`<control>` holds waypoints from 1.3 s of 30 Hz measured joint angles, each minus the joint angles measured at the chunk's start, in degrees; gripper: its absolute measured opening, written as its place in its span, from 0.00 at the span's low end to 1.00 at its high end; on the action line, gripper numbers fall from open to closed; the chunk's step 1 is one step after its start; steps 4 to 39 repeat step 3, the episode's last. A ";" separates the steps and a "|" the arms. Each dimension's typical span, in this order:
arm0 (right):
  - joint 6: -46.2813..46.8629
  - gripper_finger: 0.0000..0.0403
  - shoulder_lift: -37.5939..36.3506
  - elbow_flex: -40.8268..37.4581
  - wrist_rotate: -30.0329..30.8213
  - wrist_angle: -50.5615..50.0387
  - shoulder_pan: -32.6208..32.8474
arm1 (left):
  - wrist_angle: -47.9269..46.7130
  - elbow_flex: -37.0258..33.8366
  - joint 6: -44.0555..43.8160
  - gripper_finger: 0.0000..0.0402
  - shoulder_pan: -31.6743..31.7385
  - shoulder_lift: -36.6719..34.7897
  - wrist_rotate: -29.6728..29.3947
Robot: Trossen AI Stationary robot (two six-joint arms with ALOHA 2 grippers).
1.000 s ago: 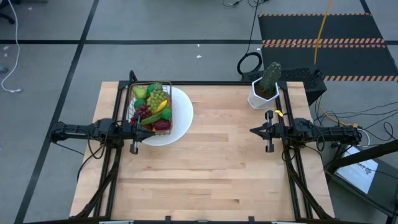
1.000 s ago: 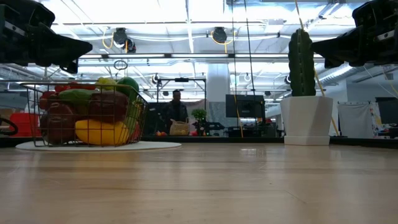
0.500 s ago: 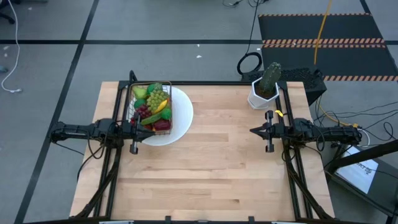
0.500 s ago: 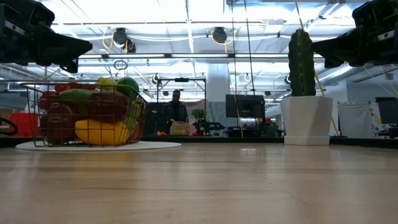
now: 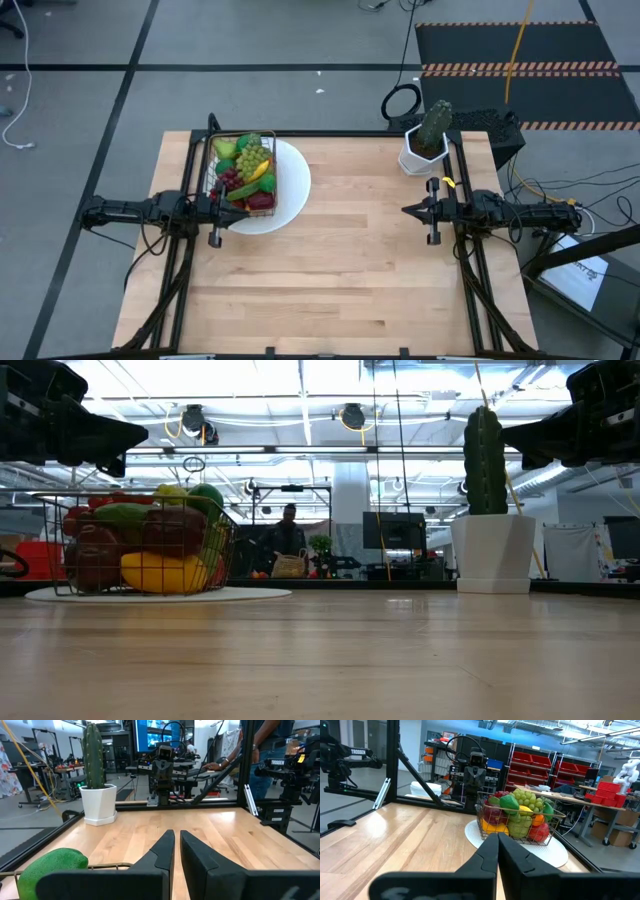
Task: Build produce basket
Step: Return to Home Position
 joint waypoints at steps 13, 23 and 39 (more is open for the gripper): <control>0.00 0.00 0.00 0.00 0.00 -0.01 0.01 | 0.00 0.00 -0.06 0.08 0.01 0.00 0.00; 0.00 0.00 0.00 0.00 0.00 -0.01 0.01 | 0.00 0.00 -0.06 0.08 0.01 0.00 0.00; 0.00 0.00 0.00 0.00 0.00 -0.01 0.01 | 0.00 0.00 -0.06 0.08 0.01 0.00 0.00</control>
